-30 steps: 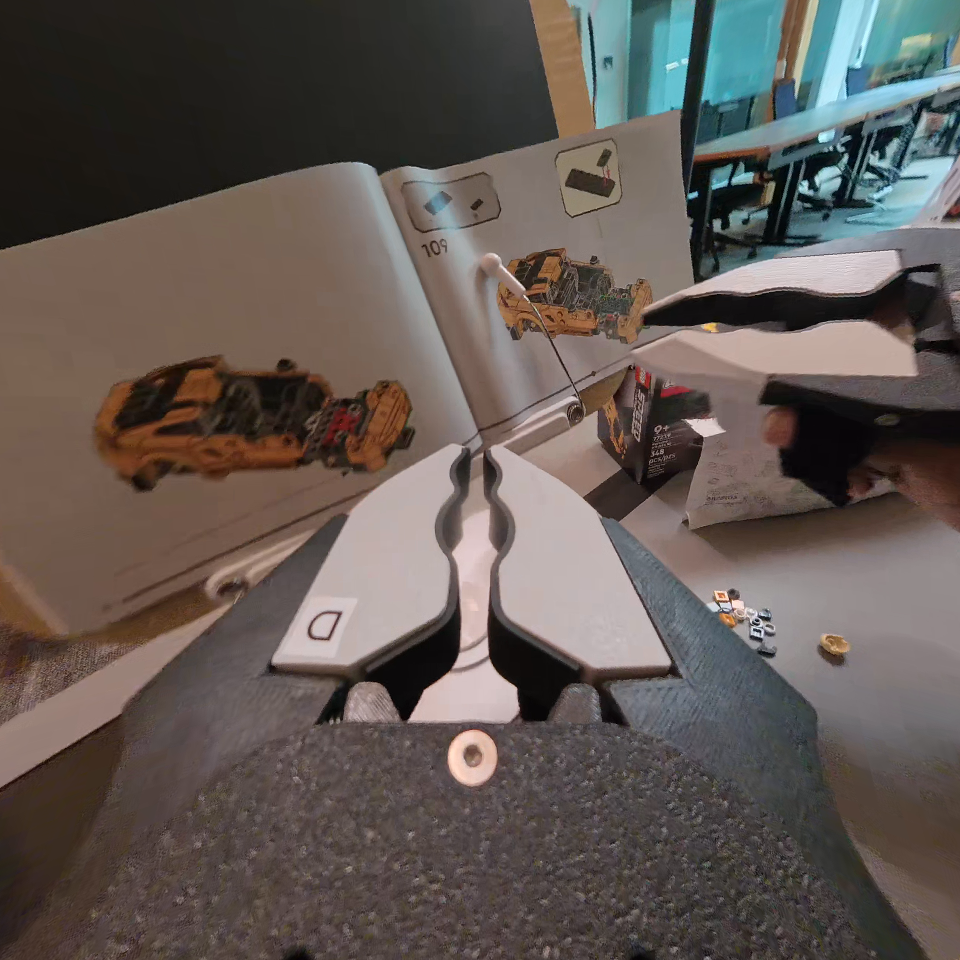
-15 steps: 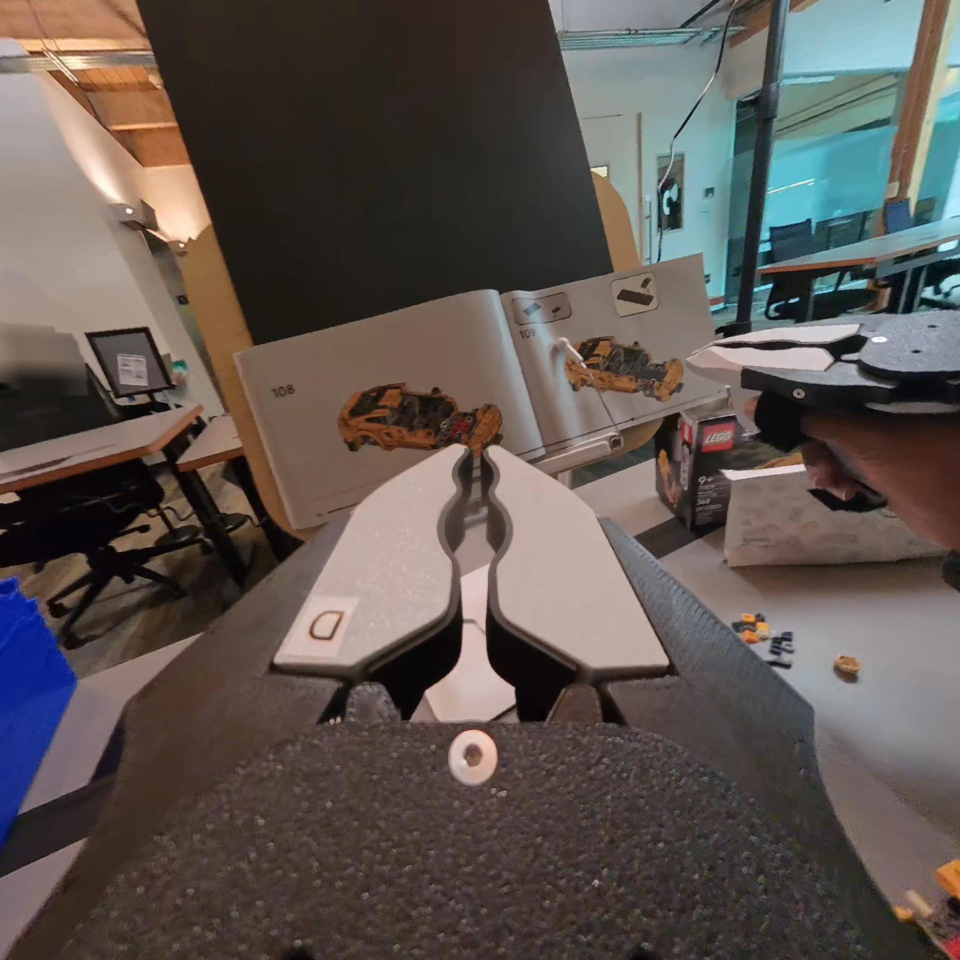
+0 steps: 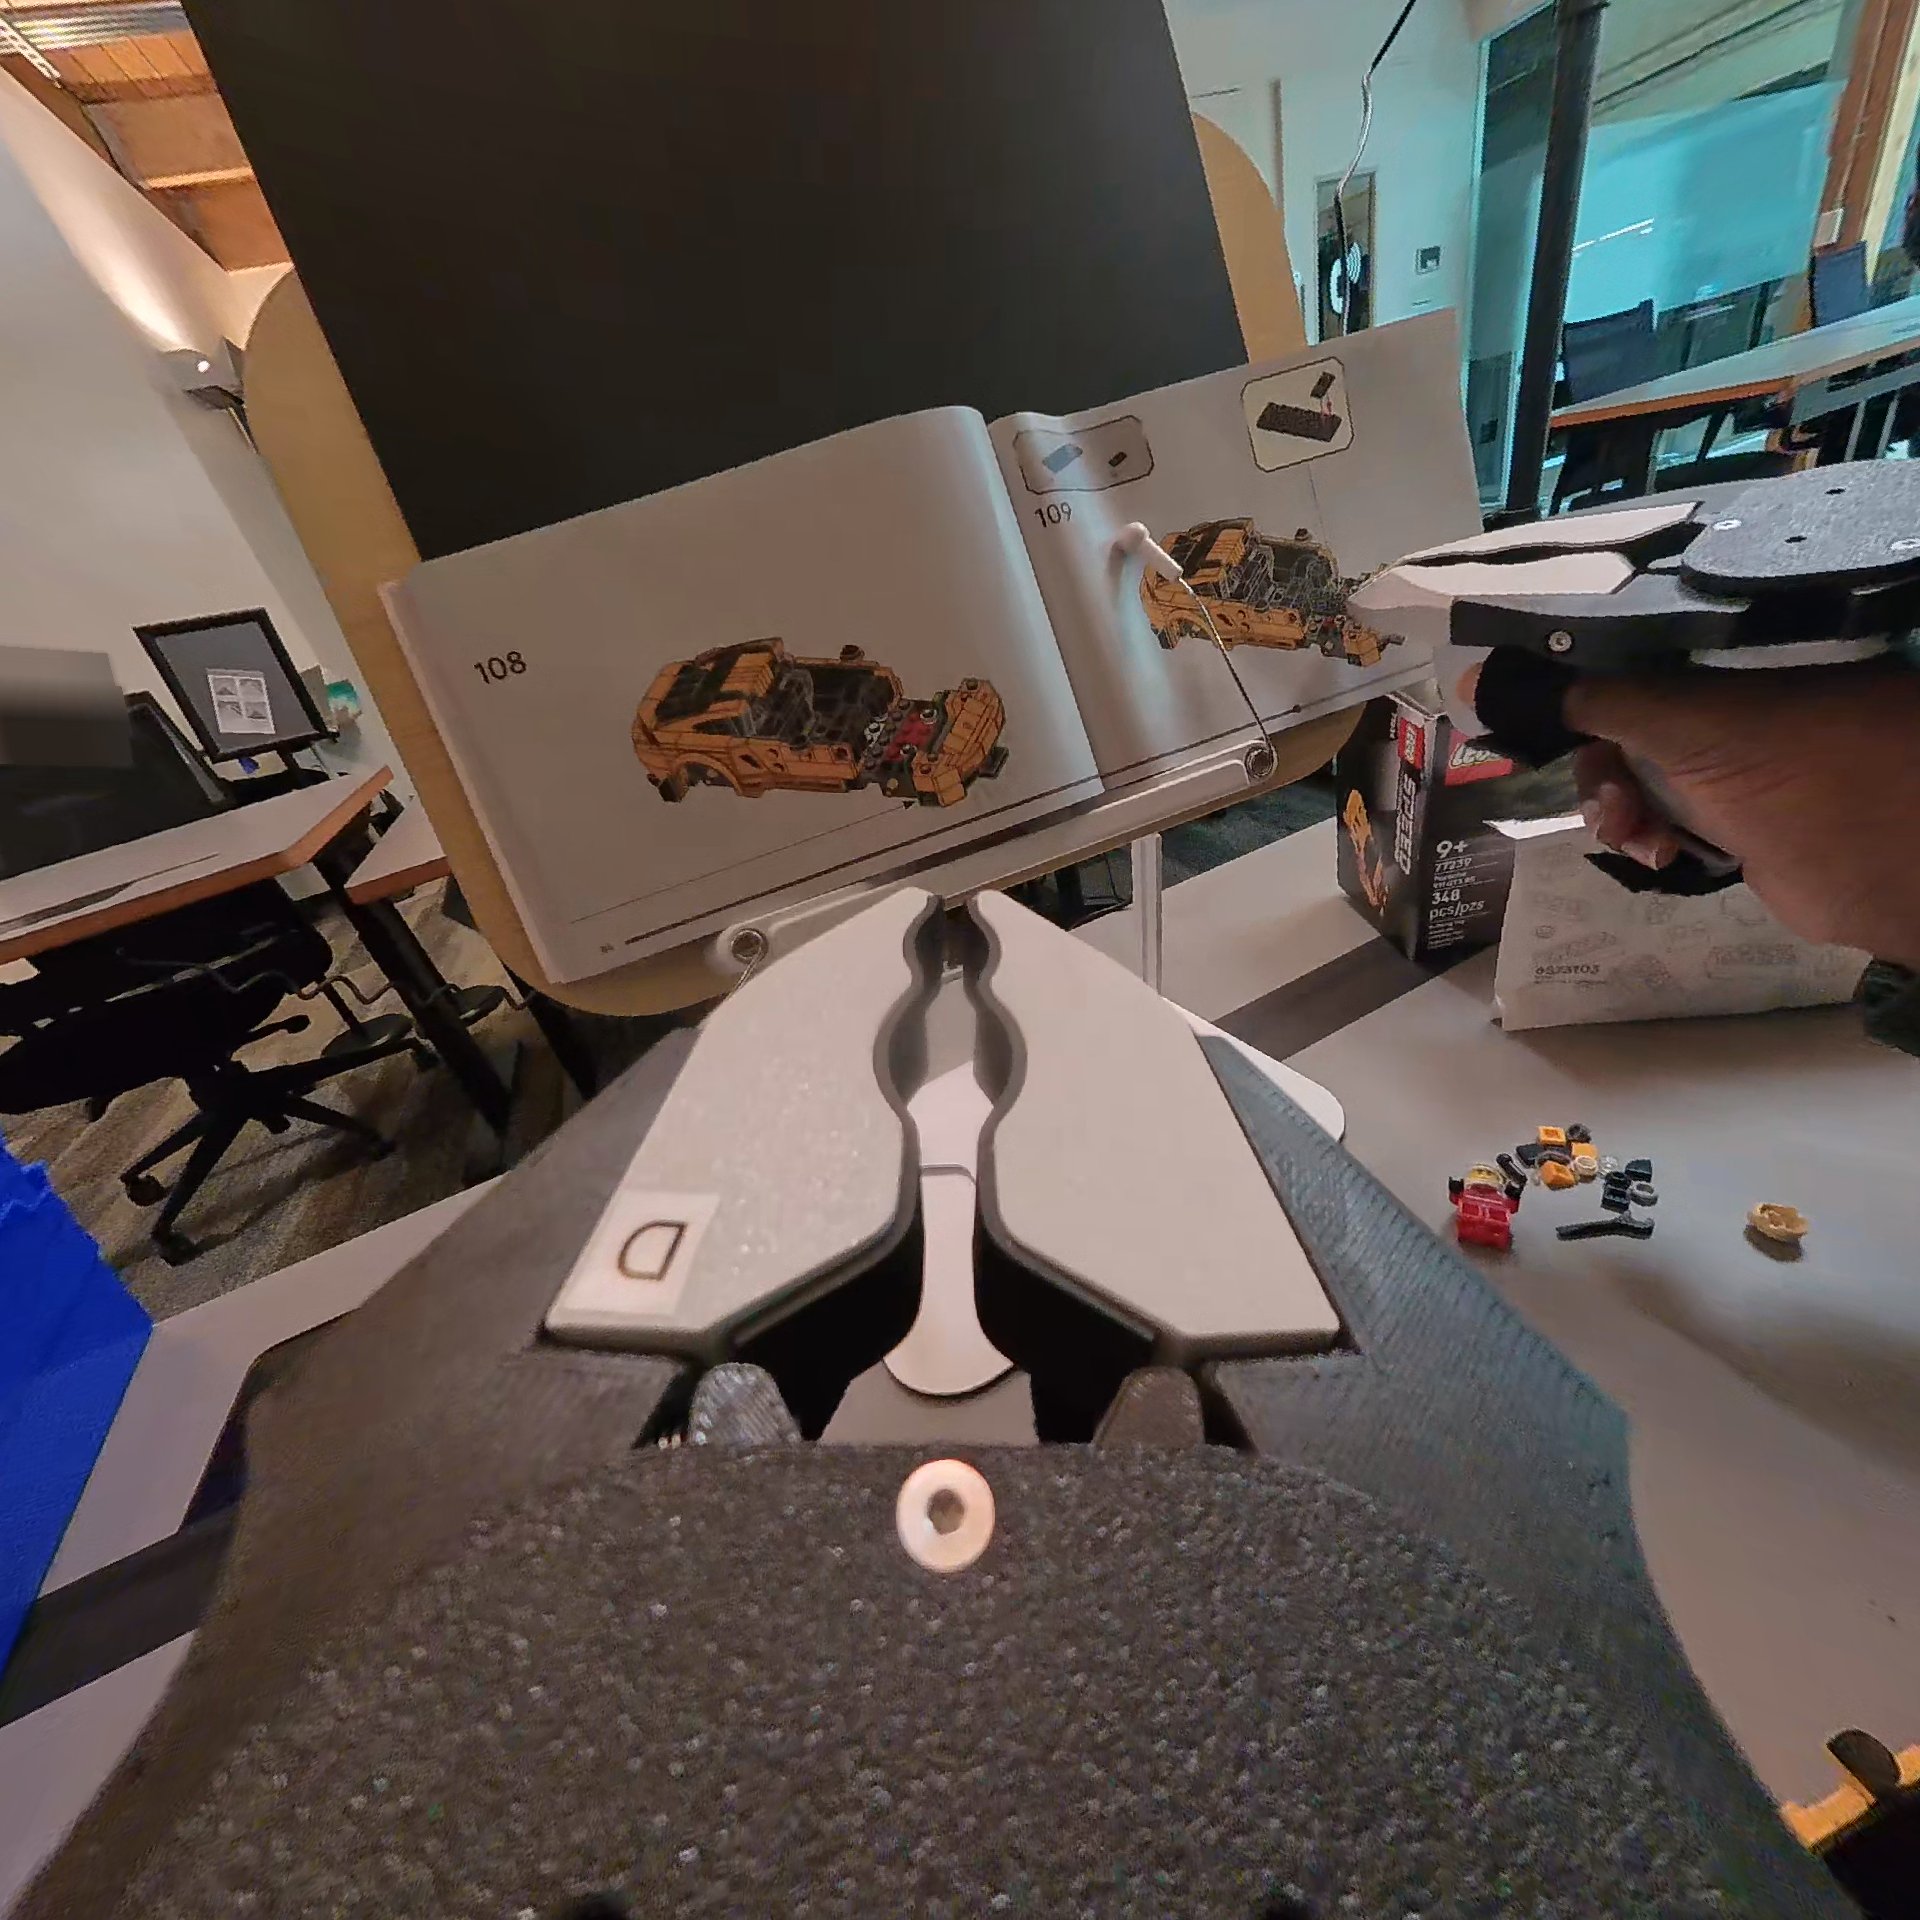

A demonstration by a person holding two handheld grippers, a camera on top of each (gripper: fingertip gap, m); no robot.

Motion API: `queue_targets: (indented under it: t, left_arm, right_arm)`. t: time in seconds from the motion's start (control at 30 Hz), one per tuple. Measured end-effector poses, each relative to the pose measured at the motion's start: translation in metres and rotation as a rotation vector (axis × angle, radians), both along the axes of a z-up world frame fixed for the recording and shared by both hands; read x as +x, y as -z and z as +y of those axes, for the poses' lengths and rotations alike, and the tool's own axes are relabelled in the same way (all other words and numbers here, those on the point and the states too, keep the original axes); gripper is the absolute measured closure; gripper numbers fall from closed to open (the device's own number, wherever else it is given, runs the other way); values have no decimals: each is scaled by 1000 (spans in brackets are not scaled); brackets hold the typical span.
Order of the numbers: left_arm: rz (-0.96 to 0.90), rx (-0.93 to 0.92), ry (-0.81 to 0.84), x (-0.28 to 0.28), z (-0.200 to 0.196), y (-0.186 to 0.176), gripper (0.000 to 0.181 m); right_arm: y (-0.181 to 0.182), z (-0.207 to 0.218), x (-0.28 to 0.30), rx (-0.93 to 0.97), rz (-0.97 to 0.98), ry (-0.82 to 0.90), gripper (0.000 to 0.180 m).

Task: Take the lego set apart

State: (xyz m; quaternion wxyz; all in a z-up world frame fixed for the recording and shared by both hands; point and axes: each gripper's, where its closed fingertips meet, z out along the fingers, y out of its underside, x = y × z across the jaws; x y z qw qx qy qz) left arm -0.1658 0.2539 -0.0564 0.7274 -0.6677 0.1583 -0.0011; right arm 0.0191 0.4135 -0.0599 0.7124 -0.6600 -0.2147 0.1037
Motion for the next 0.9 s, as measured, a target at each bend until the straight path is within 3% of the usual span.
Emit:
queue_targets:
  t: [0.23, 0.57, 0.9]
  left_arm:
    - [-28, 3, 1, -2, -3, -4, 180]
    - [-36, -13, 3, -4, -1, -1, 181]
    - [-36, -32, 12, -3, 1, 5, 181]
  right_arm:
    - [-11, -1, 6, 17, 24, 10, 180]
    - [-55, 6, 7, 91, 25, 21, 180]
    - [-66, 11, 8, 108, 19, 28, 180]
